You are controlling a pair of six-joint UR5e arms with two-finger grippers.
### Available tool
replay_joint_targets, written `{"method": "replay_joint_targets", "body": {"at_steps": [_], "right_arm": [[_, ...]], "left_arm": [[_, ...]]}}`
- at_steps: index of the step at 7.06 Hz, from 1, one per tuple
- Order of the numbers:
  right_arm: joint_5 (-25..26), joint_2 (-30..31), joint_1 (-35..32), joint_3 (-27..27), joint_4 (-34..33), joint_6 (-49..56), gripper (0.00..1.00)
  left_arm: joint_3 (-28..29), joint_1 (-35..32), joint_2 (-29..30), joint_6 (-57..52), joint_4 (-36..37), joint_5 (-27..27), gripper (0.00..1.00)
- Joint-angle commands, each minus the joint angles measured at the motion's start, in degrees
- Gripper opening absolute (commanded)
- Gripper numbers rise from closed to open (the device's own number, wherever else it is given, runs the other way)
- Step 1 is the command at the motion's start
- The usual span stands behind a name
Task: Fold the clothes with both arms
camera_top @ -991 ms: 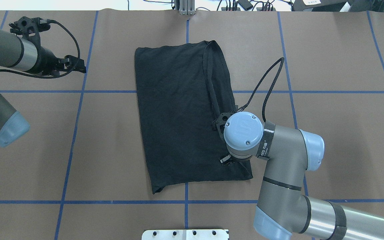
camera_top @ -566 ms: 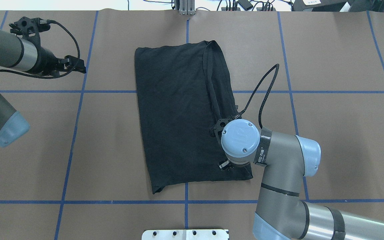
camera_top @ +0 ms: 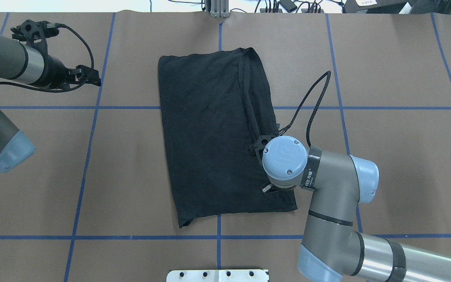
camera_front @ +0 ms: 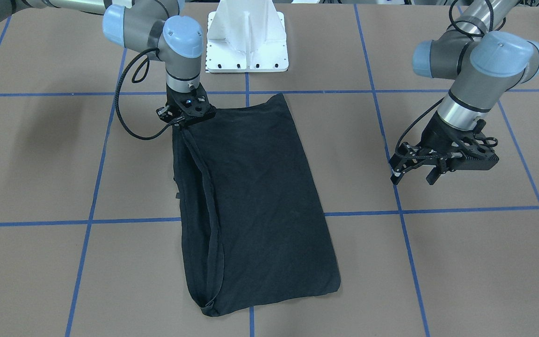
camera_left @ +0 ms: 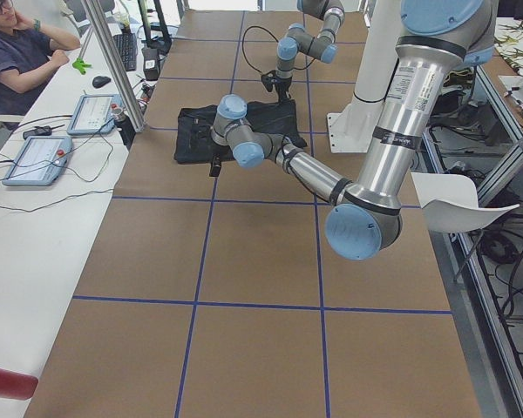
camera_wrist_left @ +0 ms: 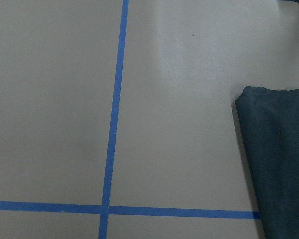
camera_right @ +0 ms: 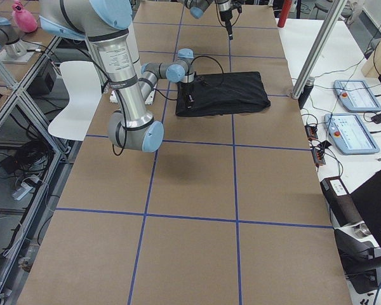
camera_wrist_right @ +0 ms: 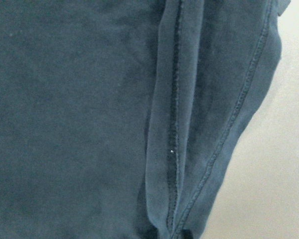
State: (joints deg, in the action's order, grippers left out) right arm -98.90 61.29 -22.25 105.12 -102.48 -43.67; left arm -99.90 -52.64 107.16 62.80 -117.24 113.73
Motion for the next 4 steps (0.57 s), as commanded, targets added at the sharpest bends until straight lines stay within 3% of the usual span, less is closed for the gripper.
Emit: {"method": "replay_joint_targets", "body": {"at_steps": [1,4], "right_arm": [[-0.2,0.2,-1.0,0.0,0.0,0.2,0.0],[-0.1,1.6,-1.8,0.0,-0.2,0.2,0.0]], "left_arm": [[0.1,0.0,0.0,0.0,0.0,-0.1,1.0],[0.0,0.0,0.0,0.0,0.0,-0.1,1.0]]}}
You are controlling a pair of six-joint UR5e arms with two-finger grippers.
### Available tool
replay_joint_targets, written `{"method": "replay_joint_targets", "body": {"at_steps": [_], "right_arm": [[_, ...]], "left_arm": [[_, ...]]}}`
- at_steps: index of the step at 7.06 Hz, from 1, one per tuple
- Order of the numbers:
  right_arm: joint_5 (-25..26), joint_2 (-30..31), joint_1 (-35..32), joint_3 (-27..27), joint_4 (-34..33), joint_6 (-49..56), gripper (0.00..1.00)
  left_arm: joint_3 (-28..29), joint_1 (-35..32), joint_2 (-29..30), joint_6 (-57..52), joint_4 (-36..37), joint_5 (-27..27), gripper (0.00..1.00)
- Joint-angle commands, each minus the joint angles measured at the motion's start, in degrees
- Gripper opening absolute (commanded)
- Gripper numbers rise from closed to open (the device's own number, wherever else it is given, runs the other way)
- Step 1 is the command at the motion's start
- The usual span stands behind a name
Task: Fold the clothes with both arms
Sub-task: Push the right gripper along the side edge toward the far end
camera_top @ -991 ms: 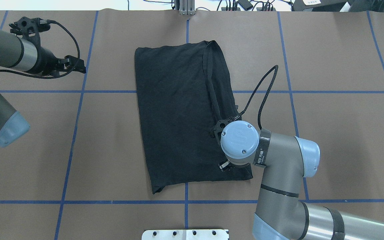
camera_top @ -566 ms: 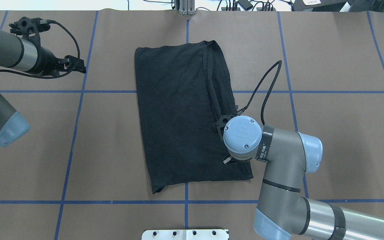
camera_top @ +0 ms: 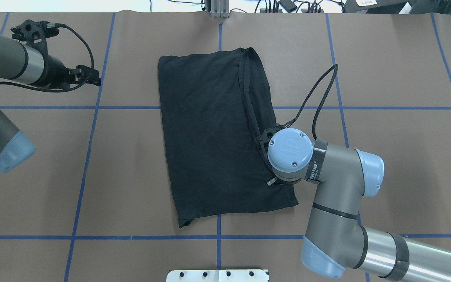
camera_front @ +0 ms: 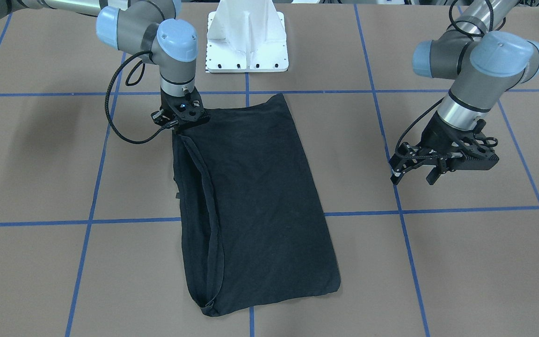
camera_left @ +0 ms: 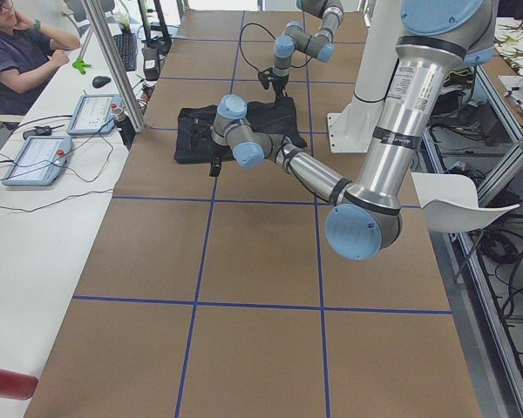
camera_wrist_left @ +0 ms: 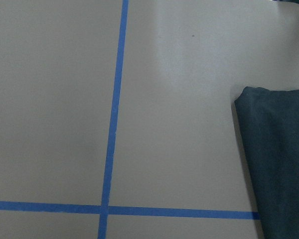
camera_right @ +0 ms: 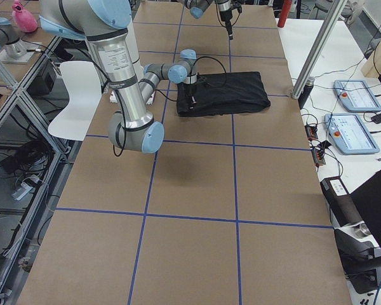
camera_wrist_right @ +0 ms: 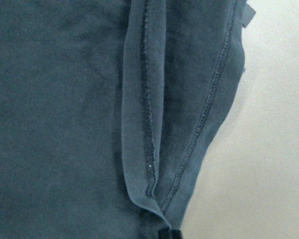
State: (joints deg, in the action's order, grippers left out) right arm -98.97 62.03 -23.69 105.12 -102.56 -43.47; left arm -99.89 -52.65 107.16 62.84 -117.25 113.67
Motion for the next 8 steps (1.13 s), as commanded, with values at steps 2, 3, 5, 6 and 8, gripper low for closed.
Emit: {"method": "replay_joint_targets", "body": {"at_steps": [2,3,5,6,8], "right_arm": [[-0.5,3.4,-0.7,1.4,-0.1,0.0,0.0],[-0.8,5.4,-0.7,3.8,-0.2,0.0,0.0],[-1.2,9.5,-0.7,6.8,0.0,-0.6,0.0],[-1.6,9.7,-0.6,7.1,0.0,-0.8,0.0],[-3.0,8.6,-0.5,6.9,0.4,-0.1,0.93]], "left_arm": [[0.0,0.0,0.1,0.0,0.0,0.0,1.0],[0.2,0.0,0.1,0.0,-0.1,0.0,1.0],[0.6,0.1,0.4,-0.1,-0.1,0.0,1.0],[1.0,0.1,0.4,-0.3,-0.3,0.0,1.0],[1.0,0.1,0.7,-0.3,-0.3,0.0,1.0]]}}
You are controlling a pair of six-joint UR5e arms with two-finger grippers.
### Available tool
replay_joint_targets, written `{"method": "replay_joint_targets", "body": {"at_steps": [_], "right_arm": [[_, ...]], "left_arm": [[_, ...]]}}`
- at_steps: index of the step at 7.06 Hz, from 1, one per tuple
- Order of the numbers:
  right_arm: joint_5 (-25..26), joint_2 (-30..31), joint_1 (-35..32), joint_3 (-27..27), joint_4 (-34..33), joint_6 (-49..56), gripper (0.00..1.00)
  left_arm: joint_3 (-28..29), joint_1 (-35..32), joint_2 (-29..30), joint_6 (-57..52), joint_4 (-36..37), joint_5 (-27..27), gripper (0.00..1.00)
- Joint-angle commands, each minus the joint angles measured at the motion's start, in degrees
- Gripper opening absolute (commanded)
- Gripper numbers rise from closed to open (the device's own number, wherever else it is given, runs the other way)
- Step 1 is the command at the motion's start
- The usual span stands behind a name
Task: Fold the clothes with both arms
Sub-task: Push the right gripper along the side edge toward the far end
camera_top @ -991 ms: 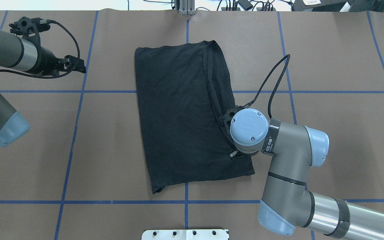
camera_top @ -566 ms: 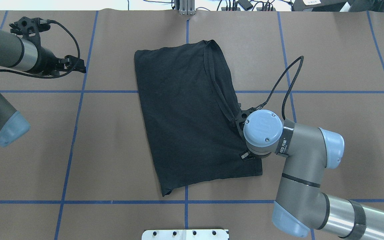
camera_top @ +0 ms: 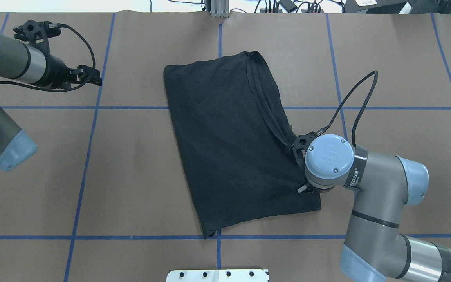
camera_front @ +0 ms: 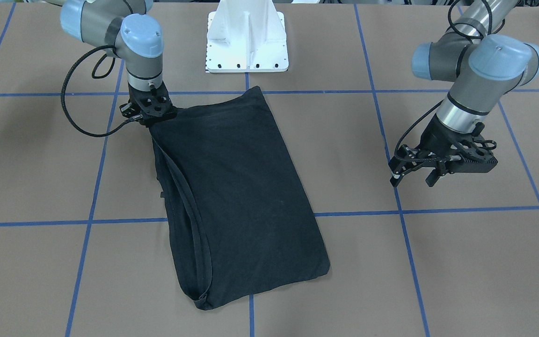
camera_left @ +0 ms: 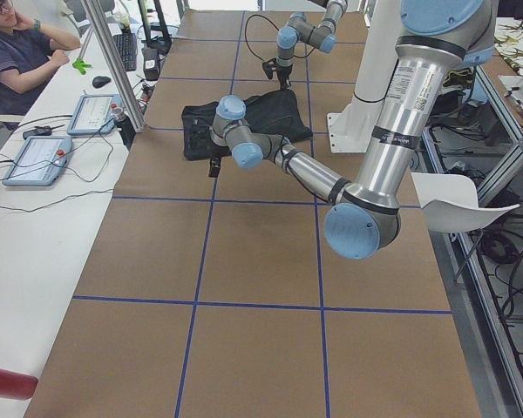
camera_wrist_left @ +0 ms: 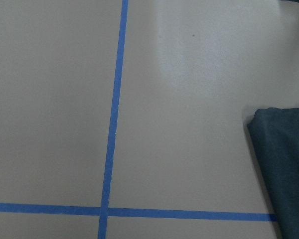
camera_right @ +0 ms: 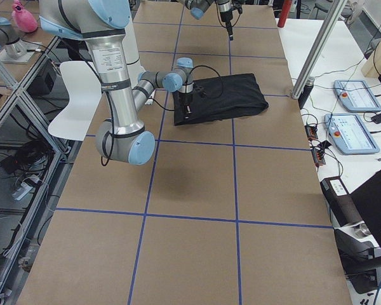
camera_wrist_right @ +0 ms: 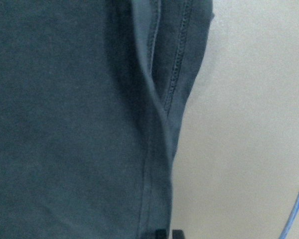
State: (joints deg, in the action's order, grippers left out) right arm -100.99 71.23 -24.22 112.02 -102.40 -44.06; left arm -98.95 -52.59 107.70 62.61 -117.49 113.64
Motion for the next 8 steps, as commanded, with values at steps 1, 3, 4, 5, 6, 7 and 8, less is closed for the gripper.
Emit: {"method": "replay_joint_targets", "body": {"at_steps": [1,3,4,5,6,7,8], "right_arm": [[-1.1,-2.2,-1.2,0.0,0.4,0.5,1.0],[-0.4,-7.2,-1.7,-0.4,0.4,0.6,1.0],[-0.1,-9.3,-2.3,-1.8,0.4,0.7,1.0],[0.0,-11.2,-2.8,-4.9,0.5,2.1,1.0],[1.7,-13.1,-3.4,-7.2,0.5,4.6,1.0],[2.8,-14.4,-4.2,-10.9,2.3,6.5,1.0],[3.1,-14.6,-5.3,-14.7,6.8,8.5,1.0]], "left_arm": [[0.0,-0.1,0.2,-0.1,0.0,0.0,1.0],[-1.4,-0.1,0.1,-0.2,0.2,0.1,1.0],[-1.7,-0.1,0.1,-0.2,0.2,0.0,1.0],[-3.2,-0.1,-0.1,-0.2,0.2,0.0,1.0],[-4.5,-0.1,-0.4,-0.2,0.2,-0.1,1.0],[-6.2,-0.2,-0.5,-0.2,0.3,-0.2,1.0],[-7.7,-0.2,-0.6,-0.1,0.3,-0.2,1.0]]}}
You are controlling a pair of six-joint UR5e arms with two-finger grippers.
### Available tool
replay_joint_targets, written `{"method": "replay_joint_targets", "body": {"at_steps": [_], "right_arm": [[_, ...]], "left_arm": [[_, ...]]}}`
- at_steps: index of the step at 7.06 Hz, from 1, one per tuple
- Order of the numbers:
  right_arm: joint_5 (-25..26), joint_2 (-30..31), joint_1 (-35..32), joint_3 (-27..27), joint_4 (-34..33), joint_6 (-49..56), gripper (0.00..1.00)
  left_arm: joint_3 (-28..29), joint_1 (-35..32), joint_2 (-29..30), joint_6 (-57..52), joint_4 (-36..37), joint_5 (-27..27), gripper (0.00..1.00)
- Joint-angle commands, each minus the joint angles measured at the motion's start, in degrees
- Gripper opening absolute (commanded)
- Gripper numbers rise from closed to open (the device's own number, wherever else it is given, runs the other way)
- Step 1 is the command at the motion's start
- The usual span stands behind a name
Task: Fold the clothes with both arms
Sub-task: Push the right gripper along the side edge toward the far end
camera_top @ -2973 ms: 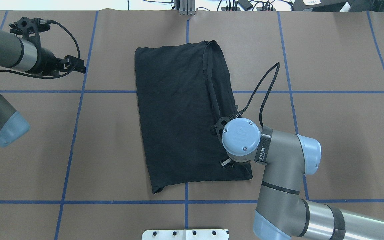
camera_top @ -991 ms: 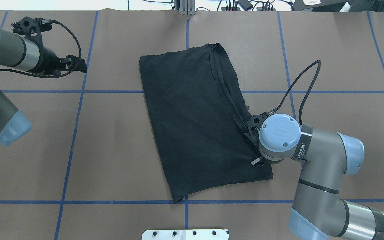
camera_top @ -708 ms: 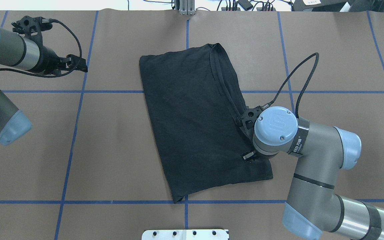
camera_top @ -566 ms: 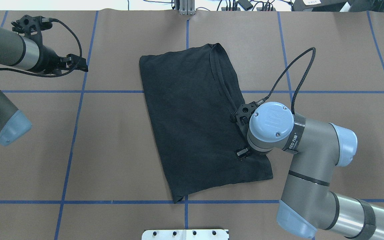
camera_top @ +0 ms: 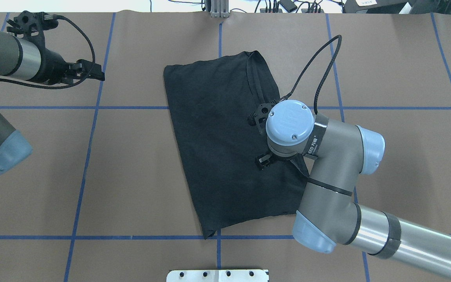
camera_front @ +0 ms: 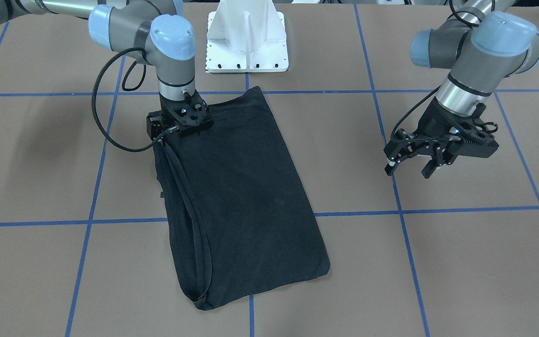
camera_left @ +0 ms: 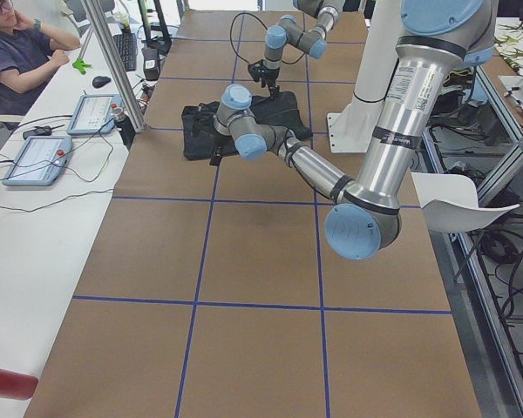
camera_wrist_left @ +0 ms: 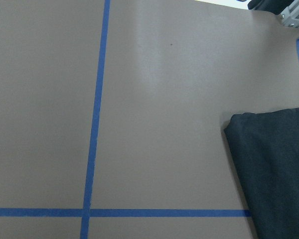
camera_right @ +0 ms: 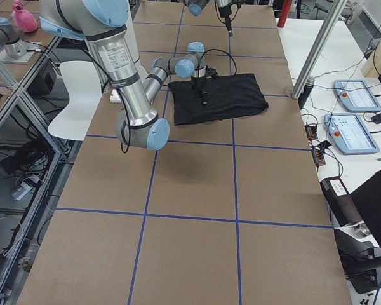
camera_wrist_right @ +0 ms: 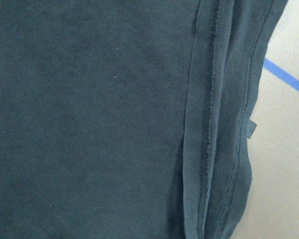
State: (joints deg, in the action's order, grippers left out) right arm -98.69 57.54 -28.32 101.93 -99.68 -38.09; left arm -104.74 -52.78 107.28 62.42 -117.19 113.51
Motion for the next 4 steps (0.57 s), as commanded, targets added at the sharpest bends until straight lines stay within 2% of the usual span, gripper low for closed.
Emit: {"method": "replay_joint_targets", "body": {"at_steps": [1,2,4], "right_arm": [[0.7,-0.8,-2.5,-7.2,6.8,4.1,1.0],[0.6,-0.8,-3.1,-9.0,7.1,5.7,1.0],[0.2,-0.8,-3.4,-9.3,7.0,5.8,1.0]], "left_arm": [[-2.5,0.0,-0.1,0.1,0.0,0.0,1.0],[-2.7,0.0,0.1,0.1,0.0,0.0,1.0],[-3.9,0.0,-0.1,0.1,0.1,0.0,1.0]]}}
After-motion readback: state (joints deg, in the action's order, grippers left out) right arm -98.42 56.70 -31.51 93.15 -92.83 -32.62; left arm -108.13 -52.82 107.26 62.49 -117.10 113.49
